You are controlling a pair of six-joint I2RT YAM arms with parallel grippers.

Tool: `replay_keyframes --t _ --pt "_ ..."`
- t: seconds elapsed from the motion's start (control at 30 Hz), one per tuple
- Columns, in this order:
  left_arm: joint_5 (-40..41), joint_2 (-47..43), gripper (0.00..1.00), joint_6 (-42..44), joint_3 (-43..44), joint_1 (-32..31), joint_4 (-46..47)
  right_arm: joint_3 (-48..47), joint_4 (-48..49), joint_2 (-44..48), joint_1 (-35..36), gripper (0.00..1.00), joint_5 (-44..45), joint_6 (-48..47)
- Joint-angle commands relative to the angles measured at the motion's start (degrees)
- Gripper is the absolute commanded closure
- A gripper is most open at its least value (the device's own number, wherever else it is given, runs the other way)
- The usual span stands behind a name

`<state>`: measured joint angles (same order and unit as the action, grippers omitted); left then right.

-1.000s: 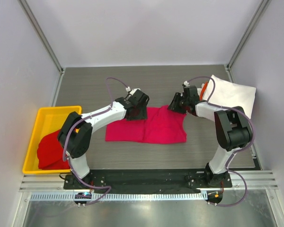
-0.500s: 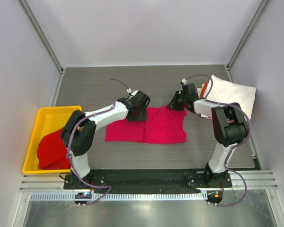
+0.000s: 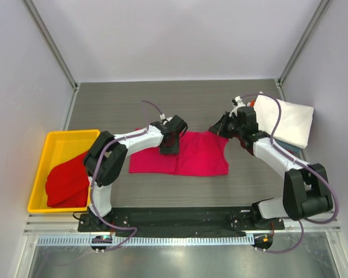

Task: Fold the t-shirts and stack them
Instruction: Flatten the tshirt out

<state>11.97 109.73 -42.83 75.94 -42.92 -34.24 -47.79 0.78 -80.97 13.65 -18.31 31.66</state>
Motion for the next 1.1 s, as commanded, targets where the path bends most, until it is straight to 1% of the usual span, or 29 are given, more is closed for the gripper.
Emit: replay_keyframes --t 0.0,0.03,0.07,0.1,0.13,0.17,0.27,0.37,0.4,0.43,0.47,0.5,0.57,0.6,0.63,0.67,0.7,0.77,0.8,0.87,0.93,0.97,1.0,1.03,1.07 --pt "0.0 3.6 0.57 0.7 3.8 -0.5 -1.3 4.2 -0.4 5.1 -0.2 0.99 0.3 0.2" --pt "0.2 4.5 0.64 1.0 4.6 -0.4 -2.7 4.9 -2.0 6.2 -0.3 0.99 1.0 -0.1" --pt "0.9 4.8 0.78 1.0 5.3 -0.5 -3.7 5.3 -2.5 7.1 -0.2 0.99 1.7 -0.2" --pt "3.5 4.9 0.85 0.7 5.9 -0.5 -4.6 6.0 -3.7 8.9 -0.3 0.99 3.7 -0.4" --pt "4.5 3.7 0.99 0.7 6.4 -0.5 -5.7 6.1 -4.2 9.4 -0.4 0.99 4.5 -0.6" --pt "5.3 2.7 1.00 1.0 6.6 -0.3 -5.9 6.1 -4.6 10.0 -0.7 0.99 5.1 -1.0" --pt "5.4 -2.3 1.00 2.0 8.4 1.1 -7.4 4.9 -6.0 10.1 -2.2 0.99 6.6 -1.1" --pt "1.8 -7.3 1.00 3.5 11.2 6.0 -10.6 0.6 -7.4 7.9 -3.6 0.99 6.3 -0.8" --pt "0.6 -8.8 1.00 4.3 11.6 9.7 -11.9 -2.7 -8.4 7.1 -4.3 0.99 6.0 -0.5" --pt "-1.0 -10.7 1.00 4.7 11.8 11.9 -12.5 -4.7 -9.2 6.0 -4.8 0.99 5.6 -0.5" --pt "-2.0 -14.4 1.00 4.9 11.6 14.3 -13.0 -6.8 -9.8 5.4 -5.2 0.99 5.0 -0.4" --pt "-3.1 -16.8 1.00 5.3 11.4 19.7 -13.6 -11.5 -11.4 5.0 -6.0 0.99 4.8 0.2" --pt "-7.7 -20.6 1.00 5.7 10.8 25.7 -13.6 -17.0 -13.1 4.1 -6.8 0.99 3.4 0.5" --pt "-9.6 -24.1 1.00 5.7 11.1 31.8 -13.9 -23.2 -15.3 3.7 -7.5 0.99 3.2 0.9" --pt "-15.2 -25.4 1.00 6.1 11.6 34.6 -14.1 -26.4 -16.3 3.3 -7.8 0.99 3.2 1.0" --pt "-17.5 -26.6 0.99 6.5 13.5 39.2 -14.4 -32.8 -18.6 3.1 -8.1 0.99 3.3 1.0" --pt "-19.8 -27.6 0.98 7.1 15.2 40.8 -16.0 -35.9 -19.7 2.8 -8.5 0.99 3.4 1.1" --pt "-24.0 -27.4 0.96 9.7 18.6 42.6 -18.3 -43.4 -21.9 2.9 -9.1 0.99 3.4 1.6" --pt "-25.2 -26.5 0.96 10.6 21.9 42.7 -20.9 -45.2 -22.5 3.1 -9.2 0.99 3.1 1.7" --pt "-27.2 -25.9 0.97 12.3 23.6 42.7 -23.1 -47.3 -23.3 5.1 -9.3 0.99 2.3 2.2" --pt "-24.2 -26.9 0.97 12.7 23.1 42.7 -25.3 -46.4 -23.3 7.5 -9.2 0.99 0.6 2.3" --pt "-22.4 -28.2 0.97 12.6 22.2 42.7 -25.3 -44.5 -23.4 10.0 -9.2 0.99 0.4 2.2" --pt "-18.2 -29.5 0.97 12.5 20.8 42.7 -24.0 -43.1 -23.5 11.7 -9.3 0.99 0.3 2.1" --pt "-16.6 -32.2 0.93 12.1 17.3 42.7 -23.2 -41.5 -23.5 13.2 -9.2 0.99 0.3 1.9" --pt "-15.4 -33.3 0.88 11.7 15.6 42.7 -22.4 -37.9 -23.5 14.6 -9.2 0.99 0.1 1.8"
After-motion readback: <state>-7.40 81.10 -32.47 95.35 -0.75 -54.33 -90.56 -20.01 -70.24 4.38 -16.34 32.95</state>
